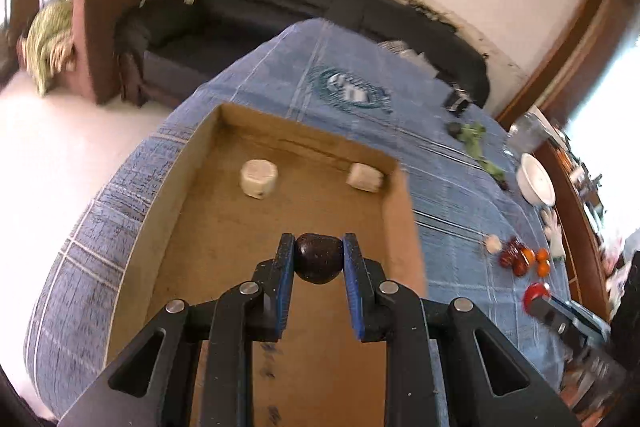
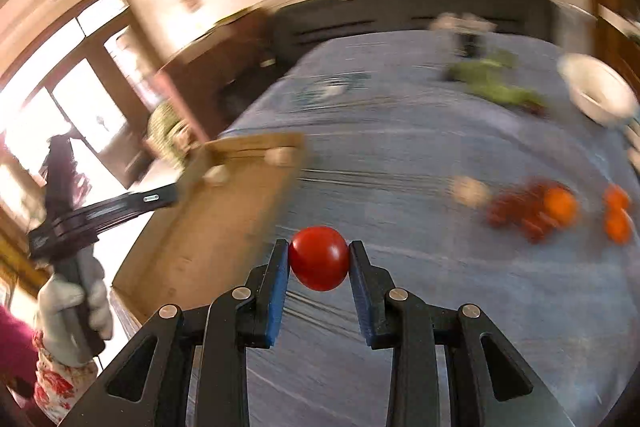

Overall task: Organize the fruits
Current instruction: 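Carry the tomato and dark fruit into the cardboard box and open both tools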

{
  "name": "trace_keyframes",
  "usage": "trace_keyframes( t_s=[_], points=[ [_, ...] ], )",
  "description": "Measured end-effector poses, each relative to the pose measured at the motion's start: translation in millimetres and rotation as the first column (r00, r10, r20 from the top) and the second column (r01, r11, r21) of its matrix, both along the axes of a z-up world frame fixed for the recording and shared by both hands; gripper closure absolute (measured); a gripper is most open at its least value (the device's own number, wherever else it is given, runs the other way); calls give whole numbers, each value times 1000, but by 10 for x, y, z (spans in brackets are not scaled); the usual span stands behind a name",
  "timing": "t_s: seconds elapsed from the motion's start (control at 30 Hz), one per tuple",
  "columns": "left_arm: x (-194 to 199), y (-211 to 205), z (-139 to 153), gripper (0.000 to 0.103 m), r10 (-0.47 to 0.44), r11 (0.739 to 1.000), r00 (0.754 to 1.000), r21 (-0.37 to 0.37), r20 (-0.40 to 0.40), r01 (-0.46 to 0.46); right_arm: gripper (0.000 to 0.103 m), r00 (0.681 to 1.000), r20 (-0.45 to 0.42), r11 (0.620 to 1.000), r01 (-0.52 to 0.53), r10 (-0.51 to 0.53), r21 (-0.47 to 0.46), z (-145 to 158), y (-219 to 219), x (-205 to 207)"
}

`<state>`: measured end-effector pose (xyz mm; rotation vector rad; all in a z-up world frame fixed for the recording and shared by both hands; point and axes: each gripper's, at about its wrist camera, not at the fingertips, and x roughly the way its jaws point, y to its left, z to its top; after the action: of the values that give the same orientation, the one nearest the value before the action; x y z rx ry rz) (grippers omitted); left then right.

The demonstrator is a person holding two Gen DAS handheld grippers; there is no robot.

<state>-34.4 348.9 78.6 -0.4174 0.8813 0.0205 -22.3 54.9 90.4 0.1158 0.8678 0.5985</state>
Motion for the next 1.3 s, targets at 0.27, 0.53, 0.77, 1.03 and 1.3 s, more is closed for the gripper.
trace_keyframes(
  t_s=[0.27, 0.53, 0.77, 1.03, 1.3],
  points=[
    [414, 311, -339, 80, 60, 998, 991, -24, -116, -63, 70, 987, -2, 975, -161, 163, -154, -236, 1359, 427],
    [555, 460, -459, 80, 81, 996, 986, -28, -145, -86, 70, 983, -74, 958, -181, 169, -224, -612, 1727, 772],
    [497, 434, -408, 70, 83, 996, 990, -26, -115, -87, 63, 983, -84, 960, -180, 165, -213, -692, 1801, 898],
    [21, 182, 44, 52, 118, 992, 993, 40, 24, -119, 38, 993, -3, 985, -118, 119, -124, -328, 1398, 659],
    [-690, -201, 429, 34, 173, 985, 971, -28, 167, -170, 26, 997, 72, 1000, -5, 6, -12, -112, 615, 290]
  ],
)
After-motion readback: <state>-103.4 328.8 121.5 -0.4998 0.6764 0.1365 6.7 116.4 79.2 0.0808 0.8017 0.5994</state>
